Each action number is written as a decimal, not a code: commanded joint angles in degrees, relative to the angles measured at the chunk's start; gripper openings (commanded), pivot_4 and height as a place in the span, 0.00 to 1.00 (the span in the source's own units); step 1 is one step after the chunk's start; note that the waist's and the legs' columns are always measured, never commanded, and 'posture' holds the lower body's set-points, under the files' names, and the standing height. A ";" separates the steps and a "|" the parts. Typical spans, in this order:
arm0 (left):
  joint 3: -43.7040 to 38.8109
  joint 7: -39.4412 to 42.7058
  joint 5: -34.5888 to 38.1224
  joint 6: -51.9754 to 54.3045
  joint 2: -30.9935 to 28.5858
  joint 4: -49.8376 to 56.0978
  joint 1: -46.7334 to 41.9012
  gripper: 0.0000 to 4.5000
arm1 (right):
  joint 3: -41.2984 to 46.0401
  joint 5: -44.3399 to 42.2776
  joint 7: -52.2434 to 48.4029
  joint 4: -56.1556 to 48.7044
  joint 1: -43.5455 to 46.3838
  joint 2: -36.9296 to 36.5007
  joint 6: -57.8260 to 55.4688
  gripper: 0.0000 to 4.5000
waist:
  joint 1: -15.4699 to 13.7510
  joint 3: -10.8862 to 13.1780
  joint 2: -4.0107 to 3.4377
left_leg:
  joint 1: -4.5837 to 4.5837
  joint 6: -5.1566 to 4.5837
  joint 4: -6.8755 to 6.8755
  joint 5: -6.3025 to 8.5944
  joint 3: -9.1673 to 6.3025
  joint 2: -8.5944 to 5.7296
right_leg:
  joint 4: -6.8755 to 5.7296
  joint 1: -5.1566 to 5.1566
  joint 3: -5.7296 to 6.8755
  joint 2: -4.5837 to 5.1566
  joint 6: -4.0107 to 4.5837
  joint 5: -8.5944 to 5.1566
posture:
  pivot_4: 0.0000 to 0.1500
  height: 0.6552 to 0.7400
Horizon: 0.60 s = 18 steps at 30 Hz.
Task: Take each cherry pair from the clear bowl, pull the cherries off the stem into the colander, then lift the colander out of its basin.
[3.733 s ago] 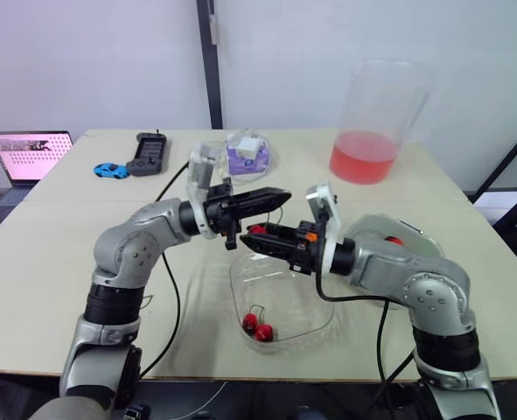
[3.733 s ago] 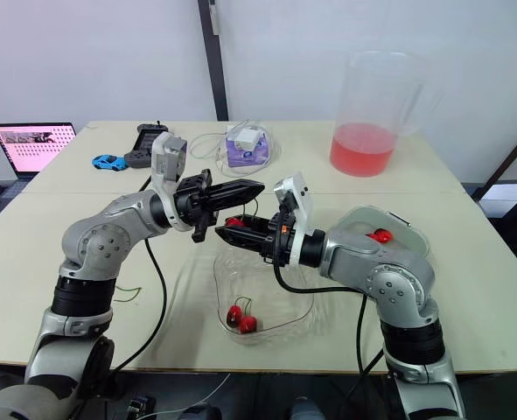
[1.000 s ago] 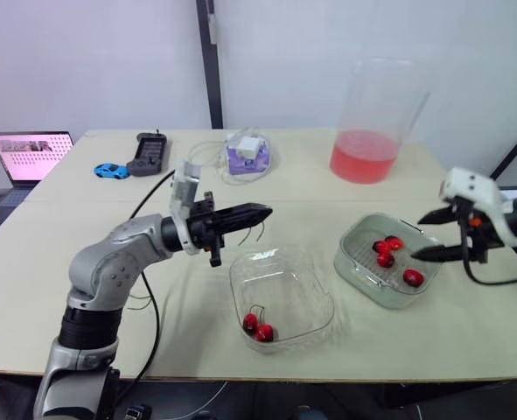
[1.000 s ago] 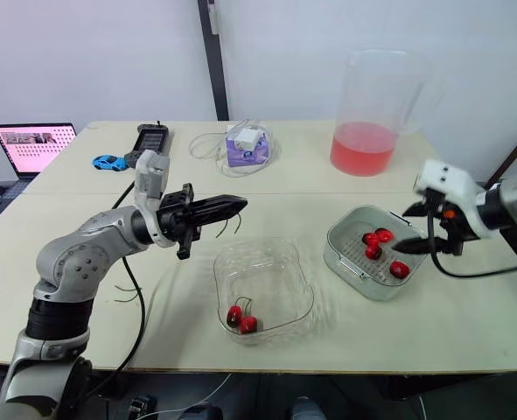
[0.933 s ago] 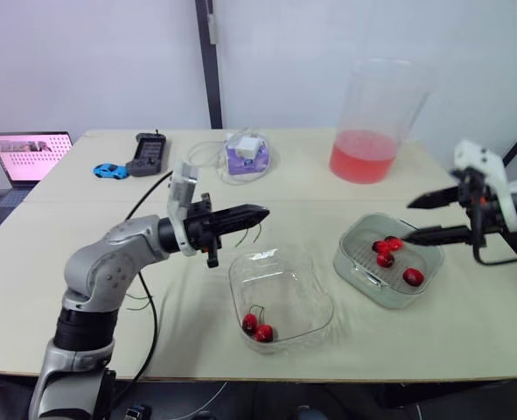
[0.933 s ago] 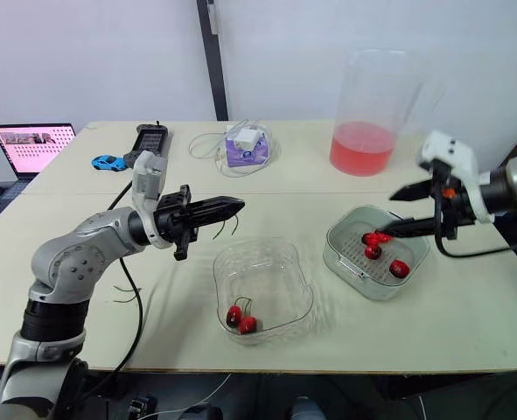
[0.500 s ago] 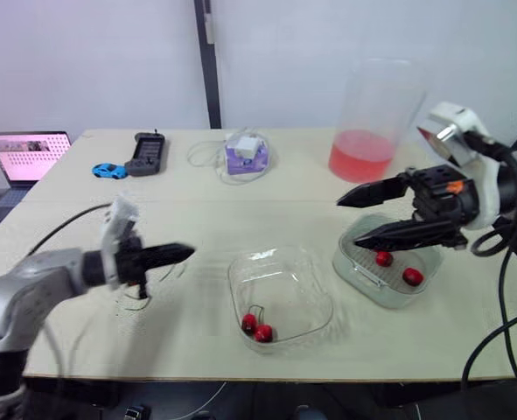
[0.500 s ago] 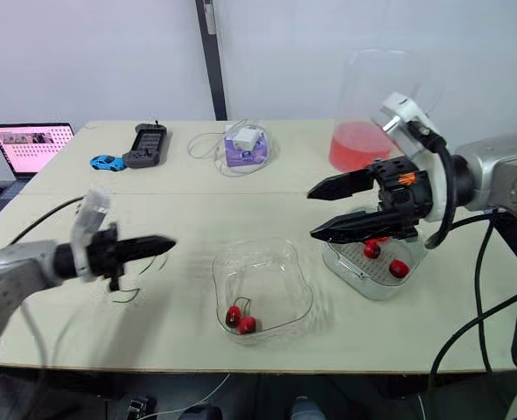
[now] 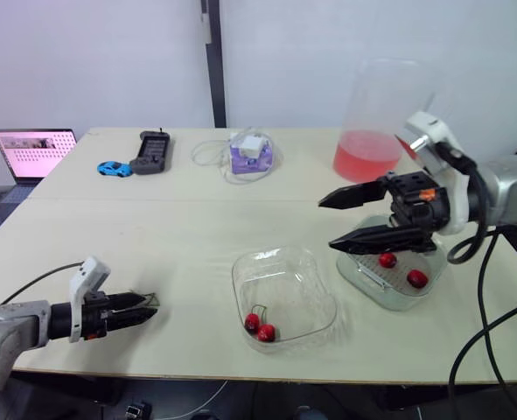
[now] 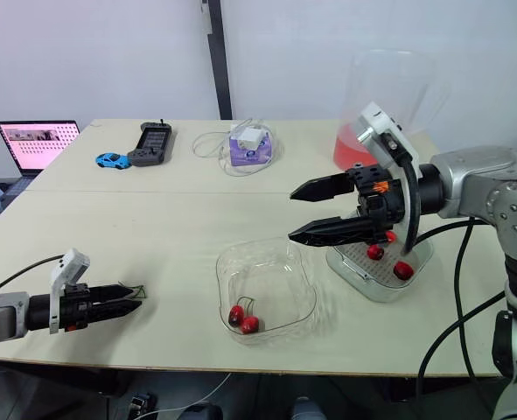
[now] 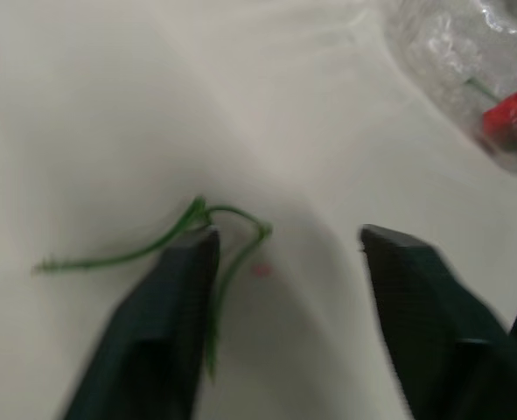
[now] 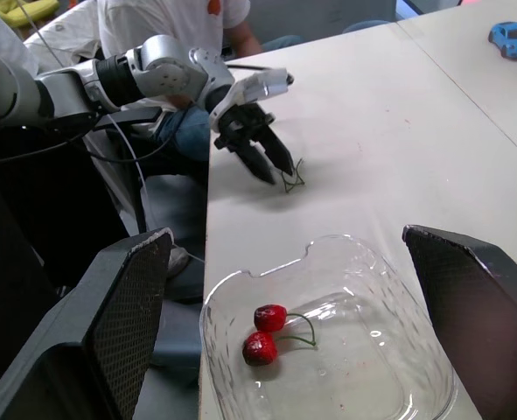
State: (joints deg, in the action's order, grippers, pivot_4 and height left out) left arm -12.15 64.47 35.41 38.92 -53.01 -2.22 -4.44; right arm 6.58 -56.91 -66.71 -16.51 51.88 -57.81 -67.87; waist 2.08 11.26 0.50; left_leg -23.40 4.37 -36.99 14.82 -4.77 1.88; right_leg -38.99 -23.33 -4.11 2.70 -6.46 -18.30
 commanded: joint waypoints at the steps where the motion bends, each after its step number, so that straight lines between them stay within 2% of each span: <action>1: -0.87 1.40 -1.18 -1.70 -1.15 -1.11 -1.15 0.99 | 3.16 -2.15 0.76 -2.01 -0.02 -1.12 0.35 1.00 | 0.05 0.00 0.00 | 0.00 0.00 0.00 0.00 0.00 0.00 | -0.01 0.00 0.00 0.00 0.00 0.00 | 1.00 0.92; 8: -3.54 2.91 -0.16 -1.72 -1.80 -1.96 -3.05 0.99 | 4.41 -4.21 1.92 -3.19 -1.57 -2.16 -0.21 1.00 | 0.37 0.00 0.00 | 0.01 0.00 0.00 0.00 0.00 0.01 | -0.02 0.00 0.00 0.00 0.00 0.00 | 1.00 0.92; 18: -10.92 11.52 9.67 3.44 -6.98 0.85 -10.87 0.99 | 4.82 -5.58 2.52 -4.01 -3.37 -5.55 -0.93 1.00 | 0.39 0.02 0.00 | 0.01 0.00 0.00 0.00 0.02 0.01 | -0.03 0.00 0.00 0.01 0.00 0.00 | 1.00 0.92</action>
State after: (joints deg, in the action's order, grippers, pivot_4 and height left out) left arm -21.57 73.71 42.44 42.09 -59.06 -3.77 -14.47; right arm 9.50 -61.62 -64.37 -19.02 48.14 -62.17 -68.90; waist 2.47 11.27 0.50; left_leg -23.39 4.37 -36.99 14.82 -4.75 1.89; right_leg -39.02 -23.33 -4.12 2.71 -6.46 -18.30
